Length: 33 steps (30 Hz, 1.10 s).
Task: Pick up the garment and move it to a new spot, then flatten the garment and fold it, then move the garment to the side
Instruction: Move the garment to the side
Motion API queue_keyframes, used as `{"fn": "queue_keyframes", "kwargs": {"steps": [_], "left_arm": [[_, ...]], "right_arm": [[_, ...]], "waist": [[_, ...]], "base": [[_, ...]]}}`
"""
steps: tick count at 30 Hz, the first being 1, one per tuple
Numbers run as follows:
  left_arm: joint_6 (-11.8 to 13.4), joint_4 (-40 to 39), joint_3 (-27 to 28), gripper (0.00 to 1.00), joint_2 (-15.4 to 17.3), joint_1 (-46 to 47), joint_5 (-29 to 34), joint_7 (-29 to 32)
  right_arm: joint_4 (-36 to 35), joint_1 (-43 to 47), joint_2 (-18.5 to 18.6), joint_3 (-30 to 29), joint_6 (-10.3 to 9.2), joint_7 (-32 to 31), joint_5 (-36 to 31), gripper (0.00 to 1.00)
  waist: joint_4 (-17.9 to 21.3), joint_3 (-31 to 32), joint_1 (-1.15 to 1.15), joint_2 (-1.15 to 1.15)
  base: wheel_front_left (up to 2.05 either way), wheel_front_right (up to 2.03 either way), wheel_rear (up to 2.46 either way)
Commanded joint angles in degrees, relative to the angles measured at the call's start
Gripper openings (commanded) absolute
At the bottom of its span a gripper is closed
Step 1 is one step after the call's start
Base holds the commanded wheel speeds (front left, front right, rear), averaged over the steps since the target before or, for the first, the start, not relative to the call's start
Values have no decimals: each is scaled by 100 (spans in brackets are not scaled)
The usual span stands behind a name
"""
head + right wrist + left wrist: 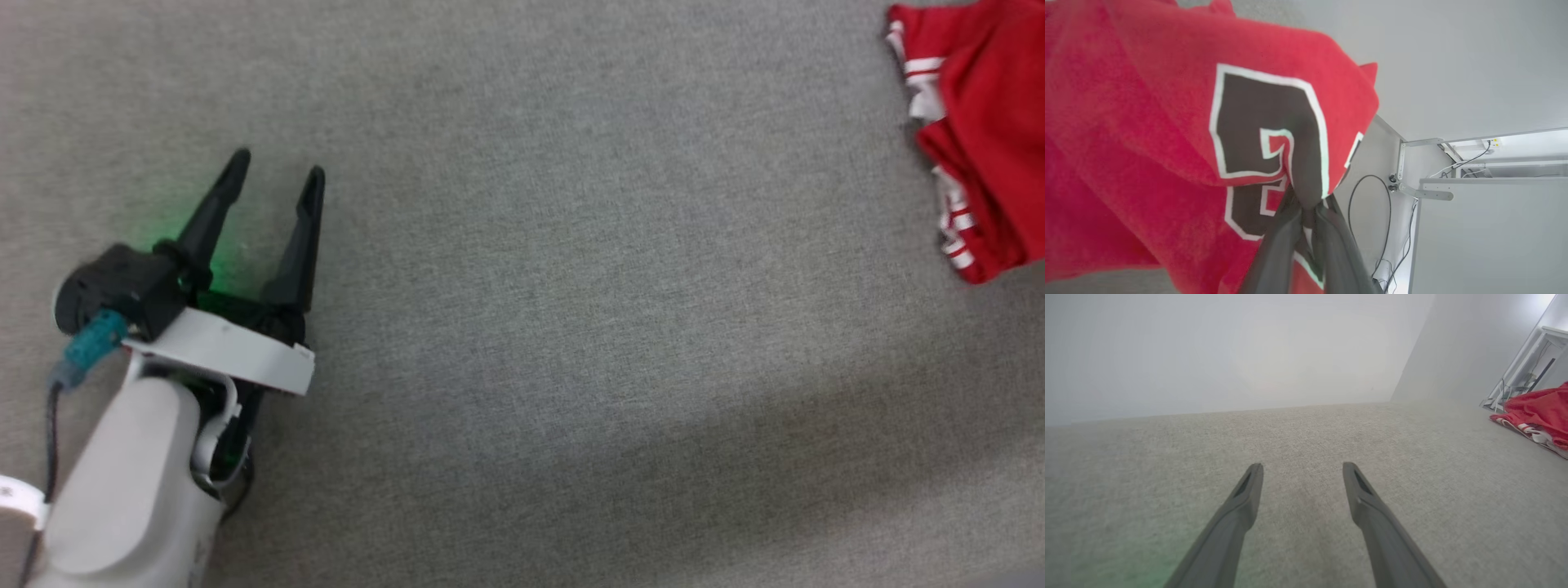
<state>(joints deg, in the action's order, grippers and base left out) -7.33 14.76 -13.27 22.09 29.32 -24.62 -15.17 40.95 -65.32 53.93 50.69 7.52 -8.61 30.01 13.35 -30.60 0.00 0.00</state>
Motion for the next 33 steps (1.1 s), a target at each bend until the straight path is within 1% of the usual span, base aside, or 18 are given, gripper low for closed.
{"fn": "queue_keyframes", "kwargs": {"steps": [1, 5, 9, 14, 18, 21, 24, 25, 29, 30, 31, 32, 33], "left_arm": [[-23, 141, -77, 100, -19, 38, -22, 11], [-23, 223, -202, 100, 52, 114, -72, 29], [-17, 321, -294, 100, 129, 148, -116, 50], [-4, 415, -314, 100, 188, 142, -156, 55], [-4, 443, -301, 100, 203, 110, -177, 56], [-2, 438, -278, 100, 193, 89, -184, 58], [0, 411, -269, 100, 159, 40, -203, 58], [0, 395, -263, 100, 140, 19, -211, 57], [-1, 340, -240, 100, 66, -62, -220, 56], [-1, 327, -237, 100, 56, -95, -218, 54], [-1, 316, -219, 100, 39, -128, -227, 52], [-2, 308, -193, 100, 23, -164, -229, 51], [-2, 299, -174, 100, 7, -207, -224, 50]], "right_arm": [[133, -94, -66, 45, -7, 63, -99, 0], [723, -272, -243, 66, -8, 407, -551, 0], [1339, -360, -599, -40, -7, 660, -862, 0], [2008, -343, -1084, -186, -7, 878, -1072, 0], [2403, -437, -1335, -294, -7, 991, -1171, 0], [2621, -496, -1443, -357, -7, 1064, -1212, 0], [2810, -577, -1482, -454, -7, 1154, -1201, 35], [2864, -578, -1492, -500, -7, 1155, -1153, 42], [3041, -544, -1424, -582, -7, 1155, -1110, 47], [3074, -546, -1392, -639, -7, 1178, -1065, 60], [3105, -543, -1369, -683, -7, 1205, -1051, 90], [3124, -532, -1366, -707, -7, 1236, -1031, 100], [3143, -524, -1354, -766, -7, 1293, -995, 100]], "waist": [[136, -240, 0, 0], [118, -414, 0, 0], [70, -544, 0, 0], [0, -617, 0, 0], [-35, -615, 0, 0], [-53, -591, 0, 0], [-86, -506, 0, 0], [-103, -467, 0, 0], [-206, -268, 0, 0], [-234, -209, 0, 0], [-265, -146, 0, 0], [-296, -79, 0, 0], [-329, -6, 0, 0]], "base": [[0, 0, 0], [0, 0, 0], [0, 0, 0], [0, 0, 0], [0, 0, 0], [0, 0, 0], [0, 0, 0], [0, 0, 0], [0, 0, 0], [0, 0, 0], [0, 0, 0], [0, 0, 0], [0, 0, 0]]}}
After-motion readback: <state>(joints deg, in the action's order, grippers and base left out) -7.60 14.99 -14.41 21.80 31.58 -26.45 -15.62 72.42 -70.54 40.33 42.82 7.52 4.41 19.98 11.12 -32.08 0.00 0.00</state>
